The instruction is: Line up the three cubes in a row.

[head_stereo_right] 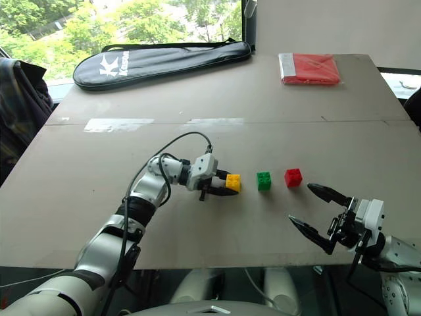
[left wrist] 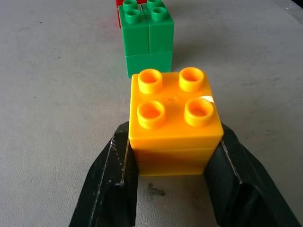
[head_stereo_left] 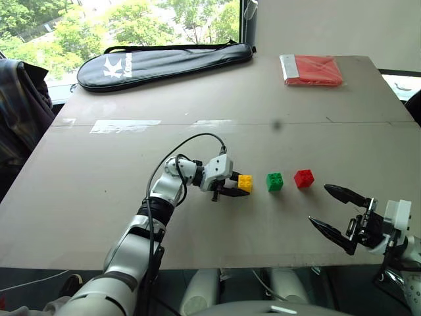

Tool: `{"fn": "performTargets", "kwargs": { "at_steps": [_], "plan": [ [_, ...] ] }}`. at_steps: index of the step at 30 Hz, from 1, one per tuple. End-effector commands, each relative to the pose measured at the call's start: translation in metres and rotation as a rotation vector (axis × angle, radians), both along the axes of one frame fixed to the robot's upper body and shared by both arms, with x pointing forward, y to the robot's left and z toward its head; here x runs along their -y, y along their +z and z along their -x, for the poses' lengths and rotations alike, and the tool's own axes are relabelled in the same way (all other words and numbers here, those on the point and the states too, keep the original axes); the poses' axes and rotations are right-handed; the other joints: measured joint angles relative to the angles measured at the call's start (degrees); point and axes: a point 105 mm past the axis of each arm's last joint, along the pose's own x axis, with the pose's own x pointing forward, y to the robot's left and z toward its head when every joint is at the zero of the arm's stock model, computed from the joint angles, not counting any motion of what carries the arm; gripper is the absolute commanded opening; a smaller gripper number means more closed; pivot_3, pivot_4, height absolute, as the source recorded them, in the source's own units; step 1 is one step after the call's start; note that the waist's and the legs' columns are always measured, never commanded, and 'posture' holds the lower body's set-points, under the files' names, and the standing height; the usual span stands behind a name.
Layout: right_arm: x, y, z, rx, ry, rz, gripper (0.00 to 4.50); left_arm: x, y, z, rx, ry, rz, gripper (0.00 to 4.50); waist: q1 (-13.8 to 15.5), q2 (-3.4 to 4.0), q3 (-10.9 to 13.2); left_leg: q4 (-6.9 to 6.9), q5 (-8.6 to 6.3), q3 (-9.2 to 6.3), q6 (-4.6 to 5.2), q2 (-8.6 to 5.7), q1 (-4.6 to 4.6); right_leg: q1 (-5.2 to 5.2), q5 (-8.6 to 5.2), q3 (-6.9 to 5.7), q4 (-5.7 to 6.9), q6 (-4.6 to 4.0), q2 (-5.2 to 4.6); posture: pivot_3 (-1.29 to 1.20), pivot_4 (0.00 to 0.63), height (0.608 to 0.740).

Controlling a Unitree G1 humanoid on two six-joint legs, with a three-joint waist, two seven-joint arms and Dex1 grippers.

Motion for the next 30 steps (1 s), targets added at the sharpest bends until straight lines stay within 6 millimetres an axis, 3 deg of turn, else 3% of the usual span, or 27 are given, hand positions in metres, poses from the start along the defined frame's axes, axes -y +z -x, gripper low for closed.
{"fn": "performTargets", "kwargs": {
  "at_steps": [1, 12, 13, 17, 25, 30],
  "plan": [
    [0.003, 0.005, 0.001, 0.035, -0.008, 0.003, 4.50, 0.003, -0.005, 0.005, -0.024, -0.007, -0.014, 1.31, 0.1, 0.00, 0.0, 0.00, 0.00, -0.01, 0.00, 0.01, 0.00, 0.00, 0.00, 0.00, 0.00, 0.00, 0.00, 0.00, 0.150, 0.740],
    [0.005, 0.003, -0.001, 0.037, -0.007, 0.003, 4.50, 0.004, -0.004, -0.001, -0.021, 0.041, -0.020, 1.31, 0.1, 0.00, 0.0, 0.01, 0.00, -0.02, 0.00, 0.00, 0.04, 0.06, 0.00, -0.01, 0.00, 0.00, 0.00, 0.00, 0.150, 0.740],
    [0.005, 0.003, 0.000, 0.036, -0.005, 0.002, 4.50, 0.004, -0.004, -0.001, -0.022, 0.041, -0.020, 2.31, 0.1, 0.00, 0.0, 0.01, 0.00, -0.03, 0.00, 0.00, 0.04, 0.07, 0.00, -0.01, 0.00, 0.00, 0.00, 0.00, 0.150, 0.740],
    [0.005, 0.002, 0.000, 0.034, 0.003, -0.005, 4.50, 0.004, -0.004, -0.002, -0.018, 0.044, -0.023, 3.80, 0.1, 0.01, 0.0, 0.01, 0.00, -0.02, 0.00, 0.00, 0.05, 0.07, 0.00, -0.01, 0.01, 0.00, 0.00, 0.00, 0.150, 0.740],
    [0.004, 0.002, -0.002, 0.036, 0.012, -0.006, 4.50, -0.003, -0.002, -0.007, 0.018, 0.082, -0.024, 3.80, 0.0, 0.01, 0.0, 0.02, 0.00, -0.02, 0.00, 0.00, 0.06, 0.07, 0.00, 0.00, 0.01, 0.00, 0.00, 0.00, 0.150, 0.740],
    [0.006, 0.000, -0.002, 0.032, 0.014, -0.001, 4.50, -0.016, 0.010, -0.005, 0.033, 0.104, 0.020, 3.80, -0.3, 0.01, 0.0, 0.01, 0.00, 0.01, 0.00, 0.07, 0.07, 0.07, 0.00, 0.01, 0.02, 0.00, 0.02, 0.00, 0.150, 0.740]
  ]
}}
